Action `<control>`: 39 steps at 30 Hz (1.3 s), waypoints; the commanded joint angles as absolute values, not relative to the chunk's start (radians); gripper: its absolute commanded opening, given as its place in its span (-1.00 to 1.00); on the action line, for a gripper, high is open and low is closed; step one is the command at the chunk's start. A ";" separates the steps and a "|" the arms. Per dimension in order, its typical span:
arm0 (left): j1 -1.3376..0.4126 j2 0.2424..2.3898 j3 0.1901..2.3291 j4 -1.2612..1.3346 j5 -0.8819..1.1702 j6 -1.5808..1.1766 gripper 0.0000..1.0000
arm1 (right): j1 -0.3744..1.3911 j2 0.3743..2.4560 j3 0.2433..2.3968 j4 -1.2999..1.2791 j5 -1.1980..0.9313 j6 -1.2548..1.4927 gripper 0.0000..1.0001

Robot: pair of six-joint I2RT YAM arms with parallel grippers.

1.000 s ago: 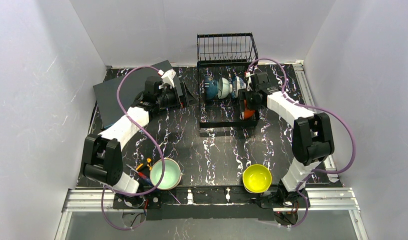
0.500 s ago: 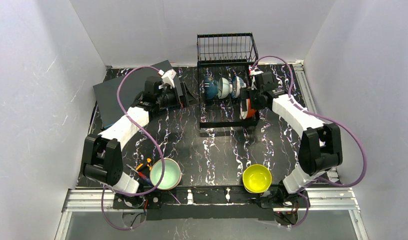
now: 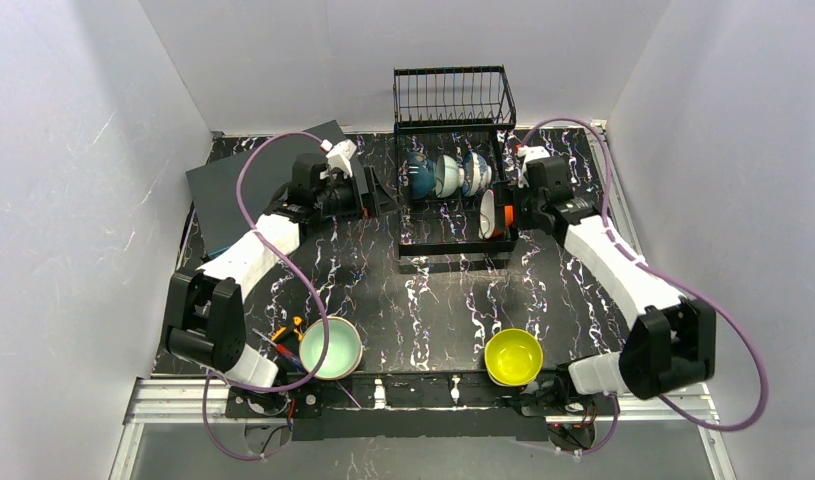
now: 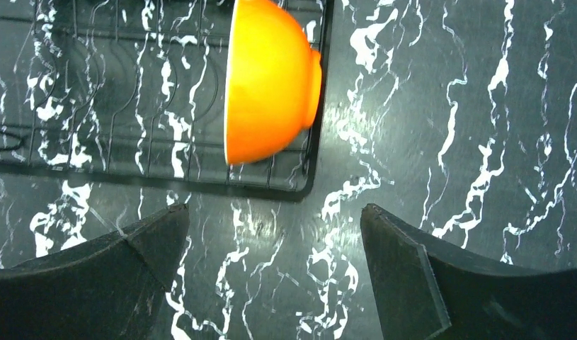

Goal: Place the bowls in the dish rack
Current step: Adjust the bowl at the center of the board.

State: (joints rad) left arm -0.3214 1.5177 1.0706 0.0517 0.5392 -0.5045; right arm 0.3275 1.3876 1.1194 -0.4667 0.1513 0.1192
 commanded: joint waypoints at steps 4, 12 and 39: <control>-0.349 1.475 1.103 0.024 0.538 -0.445 0.87 | 0.323 1.193 0.973 -0.384 0.048 0.220 0.97; -0.372 1.376 1.106 -0.110 0.409 -0.327 0.84 | 0.324 1.065 0.869 -0.144 -0.137 0.451 0.97; -0.370 0.732 0.806 -1.113 -0.099 -0.963 0.93 | 0.323 1.142 0.718 0.273 -0.326 0.746 0.97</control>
State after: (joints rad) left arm -0.3702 0.7933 0.8642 -0.9562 -0.0994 -0.8169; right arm 0.3275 1.1385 0.7349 0.1638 -0.2852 0.7113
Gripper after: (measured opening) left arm 0.976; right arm 0.985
